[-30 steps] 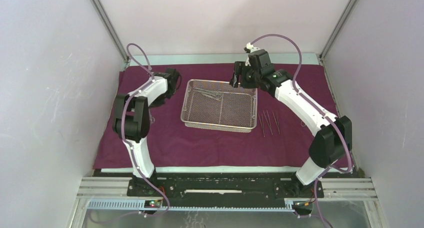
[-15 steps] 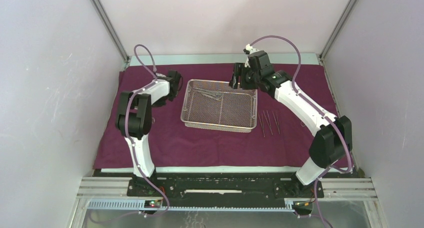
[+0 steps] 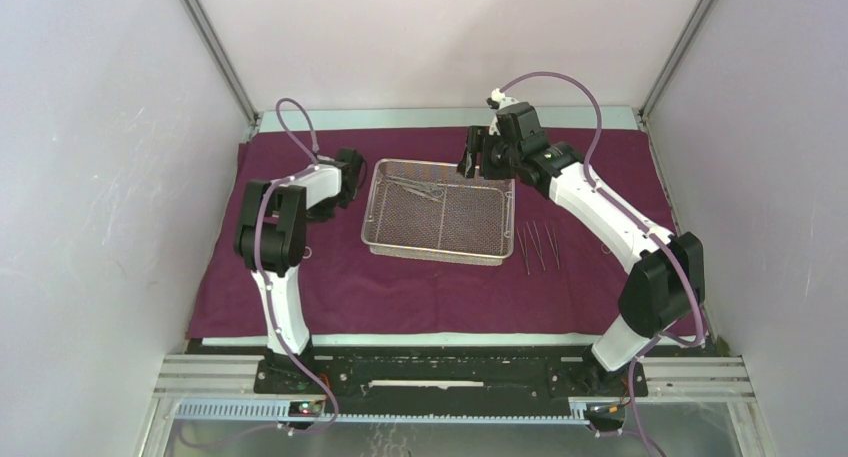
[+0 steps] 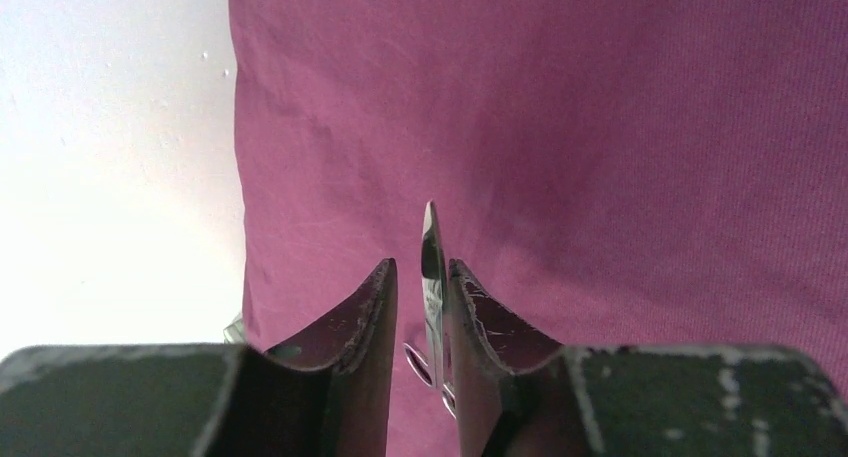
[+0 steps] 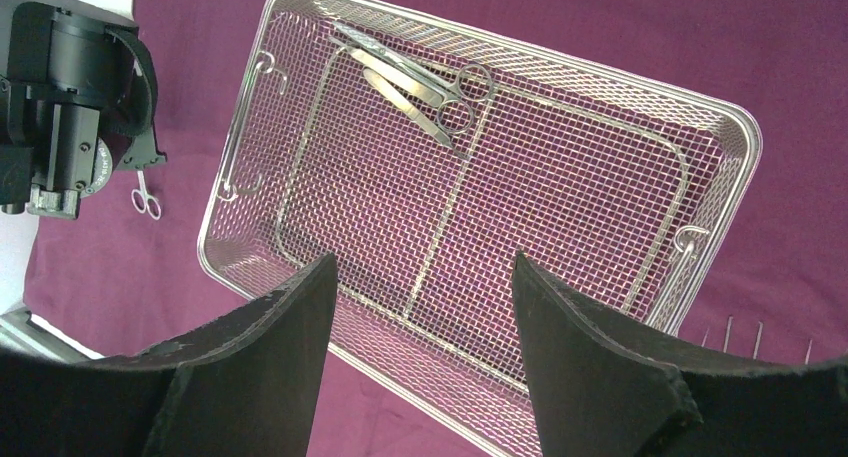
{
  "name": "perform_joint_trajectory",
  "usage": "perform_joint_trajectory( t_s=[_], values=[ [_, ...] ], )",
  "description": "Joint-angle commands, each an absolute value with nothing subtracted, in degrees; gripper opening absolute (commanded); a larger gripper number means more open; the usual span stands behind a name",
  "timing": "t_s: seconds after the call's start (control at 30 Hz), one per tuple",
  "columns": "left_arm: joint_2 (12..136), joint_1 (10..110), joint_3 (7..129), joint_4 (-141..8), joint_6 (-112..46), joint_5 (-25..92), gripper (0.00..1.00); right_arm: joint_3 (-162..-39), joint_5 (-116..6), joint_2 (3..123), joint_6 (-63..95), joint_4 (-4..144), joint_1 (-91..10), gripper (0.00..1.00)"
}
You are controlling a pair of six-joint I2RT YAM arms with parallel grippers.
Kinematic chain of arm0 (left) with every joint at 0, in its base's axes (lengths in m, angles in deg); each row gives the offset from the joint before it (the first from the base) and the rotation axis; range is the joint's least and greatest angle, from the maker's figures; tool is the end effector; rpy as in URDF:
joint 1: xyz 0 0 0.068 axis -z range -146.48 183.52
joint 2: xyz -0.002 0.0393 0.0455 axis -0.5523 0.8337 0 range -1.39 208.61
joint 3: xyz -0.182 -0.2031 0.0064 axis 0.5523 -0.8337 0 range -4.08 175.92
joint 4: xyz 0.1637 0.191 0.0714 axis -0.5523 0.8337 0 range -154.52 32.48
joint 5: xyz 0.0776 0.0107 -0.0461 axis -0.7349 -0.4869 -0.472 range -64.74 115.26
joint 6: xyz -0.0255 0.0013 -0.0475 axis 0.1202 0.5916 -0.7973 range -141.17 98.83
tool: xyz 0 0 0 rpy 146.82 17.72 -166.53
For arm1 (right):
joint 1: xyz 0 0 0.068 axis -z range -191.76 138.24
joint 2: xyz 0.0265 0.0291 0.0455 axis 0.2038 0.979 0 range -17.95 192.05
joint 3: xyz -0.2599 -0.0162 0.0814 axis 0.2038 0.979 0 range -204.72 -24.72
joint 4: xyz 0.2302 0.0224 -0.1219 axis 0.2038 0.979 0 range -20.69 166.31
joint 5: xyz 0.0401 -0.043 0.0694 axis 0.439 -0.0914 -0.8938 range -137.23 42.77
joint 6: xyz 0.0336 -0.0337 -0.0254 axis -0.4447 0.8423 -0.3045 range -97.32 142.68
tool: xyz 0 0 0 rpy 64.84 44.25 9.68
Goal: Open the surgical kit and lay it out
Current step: Place the medical item in the surgical kit.
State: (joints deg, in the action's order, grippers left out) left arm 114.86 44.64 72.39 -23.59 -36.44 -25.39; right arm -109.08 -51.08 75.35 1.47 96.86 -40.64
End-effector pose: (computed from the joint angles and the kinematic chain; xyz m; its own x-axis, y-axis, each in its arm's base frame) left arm 0.3772 -0.0461 0.1443 -0.9341 0.0134 -0.3567 -0.2552 0.6735 0.6937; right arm 0.3269 0.1830 0.3331 -0.6769 0.0389 -0.7351 -0.3050 0.8941 0.3281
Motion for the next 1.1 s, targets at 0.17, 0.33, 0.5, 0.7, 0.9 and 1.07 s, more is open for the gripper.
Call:
perform_joint_trajectory(
  t_s=[0.17,0.33,0.5,0.7,0.9,1.07],
  values=[
    [108.97,44.42,72.33,-25.34,-35.14,-22.72,0.33,-108.74,-51.53,72.85,0.44,95.06,-40.41,0.74],
    [106.18,44.42,72.59,-25.45,-35.1,-21.14,0.36,-108.83,-51.36,73.31,0.62,95.15,-40.41,0.74],
    [103.39,44.42,76.71,-22.22,-37.53,-17.07,0.41,-108.91,-50.22,74.45,1.24,95.11,-40.67,0.75],
    [99.93,44.92,83.88,-18.58,-43.13,-1.09,0.5,-110.7,-49.29,78.18,3.4,95.54,-41.25,0.75],
    [98.33,45.34,84.84,-17.06,-48.08,12.29,0.64,-115.46,-50.81,85.97,10.72,96.19,-42.46,0.75],
    [95.75,44.94,79.5,-19.74,-51.23,22.03,0.81,-119.87,-50.87,92.72,15.94,94.94,-44.09,0.74]
  ],
)
